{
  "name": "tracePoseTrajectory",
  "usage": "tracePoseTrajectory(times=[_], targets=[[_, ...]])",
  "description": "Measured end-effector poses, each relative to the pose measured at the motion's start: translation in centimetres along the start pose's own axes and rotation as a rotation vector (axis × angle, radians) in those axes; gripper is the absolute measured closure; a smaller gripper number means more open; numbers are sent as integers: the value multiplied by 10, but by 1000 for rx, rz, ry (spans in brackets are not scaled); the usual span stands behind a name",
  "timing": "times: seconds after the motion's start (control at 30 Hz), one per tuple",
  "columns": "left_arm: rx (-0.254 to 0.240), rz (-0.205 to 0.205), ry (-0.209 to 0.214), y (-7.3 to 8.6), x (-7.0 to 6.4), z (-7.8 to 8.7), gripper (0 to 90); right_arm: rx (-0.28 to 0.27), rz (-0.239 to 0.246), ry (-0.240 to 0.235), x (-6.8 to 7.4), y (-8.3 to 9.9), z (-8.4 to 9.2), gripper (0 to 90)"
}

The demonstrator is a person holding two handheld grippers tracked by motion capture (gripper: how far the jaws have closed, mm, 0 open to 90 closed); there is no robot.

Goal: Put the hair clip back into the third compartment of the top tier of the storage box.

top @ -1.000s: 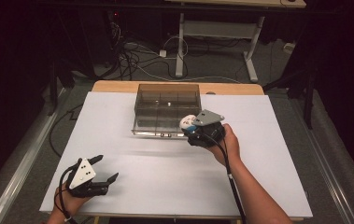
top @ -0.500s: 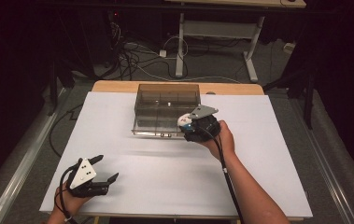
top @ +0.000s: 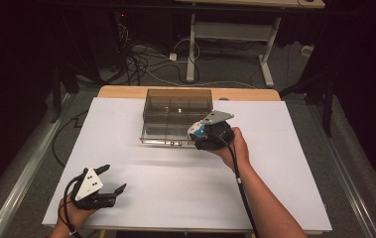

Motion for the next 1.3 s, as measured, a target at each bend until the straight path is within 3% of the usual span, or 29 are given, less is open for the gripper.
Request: tracePoseTrajectory(times=[0.17, 0.4, 0.47, 0.53, 0.67, 0.7, 0.93, 1.3], targets=[[1, 0, -1, 0, 0, 0, 174, -35, 9, -13, 0, -2, 5, 286], [-1, 1, -1, 0, 1, 0, 174, -104, 11, -5, -5, -5, 19, 578], [3, 0, 0, 1, 1, -1, 174, -109, 33, -2, -5, -5, 21, 610], [4, 0, 2, 1, 0, -2, 174, -96, 42, 18, -4, -5, 21, 614], [6, -2, 4, 1, 0, -2, 174, -68, 34, 14, -6, -2, 18, 582], [7, -5, 2, 1, 0, -2, 174, -45, 34, 20, -6, 1, 14, 530], [12, -4, 5, 2, 0, -3, 174, -34, 11, 0, -8, 10, 11, 517], [18, -12, 7, 1, -2, -4, 174, 5, 37, 8, -8, 15, 10, 511]])
Point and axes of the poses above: each handheld gripper's, and its own axes: z roughly backward along the jaws, y roughly out of its underside, x roughly to its left, the point moved 2 cm from there along -z, roughly forward along the jaws, and after that the axes turned 5 degrees about x, right-handed, at the moved point
